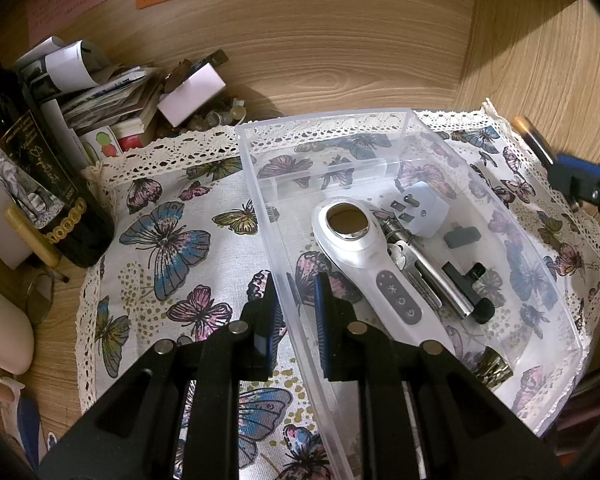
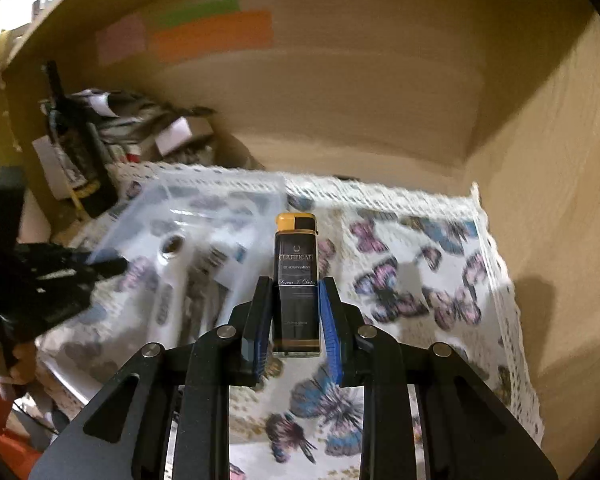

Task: Organize rigid objects
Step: 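Lower the lighter into the clear box and open the right gripper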

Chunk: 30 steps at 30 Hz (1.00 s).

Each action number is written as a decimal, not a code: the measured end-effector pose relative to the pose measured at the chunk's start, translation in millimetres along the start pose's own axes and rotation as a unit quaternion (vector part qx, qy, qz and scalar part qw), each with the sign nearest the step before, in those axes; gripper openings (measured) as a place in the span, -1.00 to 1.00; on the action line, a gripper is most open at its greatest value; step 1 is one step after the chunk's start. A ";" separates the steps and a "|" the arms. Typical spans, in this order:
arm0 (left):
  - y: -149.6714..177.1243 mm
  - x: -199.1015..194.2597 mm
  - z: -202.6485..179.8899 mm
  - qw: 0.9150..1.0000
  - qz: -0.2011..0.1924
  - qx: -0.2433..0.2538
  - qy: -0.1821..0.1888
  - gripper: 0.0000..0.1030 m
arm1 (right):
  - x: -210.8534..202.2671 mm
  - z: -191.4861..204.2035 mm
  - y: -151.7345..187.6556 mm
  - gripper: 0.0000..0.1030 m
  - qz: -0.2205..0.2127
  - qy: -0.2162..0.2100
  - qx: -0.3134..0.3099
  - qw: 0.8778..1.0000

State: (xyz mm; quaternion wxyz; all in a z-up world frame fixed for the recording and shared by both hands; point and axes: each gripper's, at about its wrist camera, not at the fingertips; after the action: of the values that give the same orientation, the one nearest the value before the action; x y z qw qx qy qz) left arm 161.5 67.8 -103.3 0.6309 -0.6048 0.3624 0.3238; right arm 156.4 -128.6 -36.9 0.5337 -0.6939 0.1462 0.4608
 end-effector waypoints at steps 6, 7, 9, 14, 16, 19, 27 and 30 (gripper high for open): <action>-0.2 0.0 -0.1 1.000 0.000 0.000 0.000 -0.72 | 8.6 26.9 -9.0 -0.58 0.002 -0.026 -0.039 0.999; -0.1 0.0 -0.1 1.000 0.000 0.001 0.000 -0.72 | 12.2 32.3 -9.8 -0.58 0.006 -0.028 -0.046 0.999; -0.1 0.1 -0.2 1.000 0.000 0.001 0.000 -0.72 | 18.3 40.6 -10.5 -0.58 0.015 -0.033 -0.058 0.998; -0.1 0.1 -0.2 1.000 0.000 0.000 0.000 -0.72 | 39.2 54.1 -11.6 -0.58 0.046 -0.044 -0.074 0.995; -0.1 0.1 -0.2 1.000 0.000 0.000 0.000 -0.72 | 49.7 57.4 -11.8 -0.58 0.063 -0.052 -0.078 0.994; -0.2 0.1 -0.4 1.000 0.000 0.001 0.000 -0.72 | 59.7 61.7 -10.9 -0.58 0.080 -0.055 -0.082 0.992; -0.2 0.6 -0.6 1.000 0.000 0.001 0.000 -0.72 | 64.6 63.7 -9.8 -0.52 0.096 -0.037 -0.080 0.991; -0.3 0.7 -1.1 1.000 0.000 0.001 0.000 -0.72 | 56.7 59.6 -11.1 -0.37 0.083 -0.037 -0.073 0.993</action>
State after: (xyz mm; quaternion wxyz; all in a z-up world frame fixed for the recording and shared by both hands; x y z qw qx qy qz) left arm 162.0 66.7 -103.7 0.6313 -0.6041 0.3630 0.3238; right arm 165.5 -55.8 -75.7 0.4464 -0.6990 0.1500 0.5381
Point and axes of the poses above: each gripper's, at about its wrist camera, not at the fingertips, and x roughly the way its jaws point, z to its left, y to its underside, and after that the axes turned 8 degrees about z, right-handed
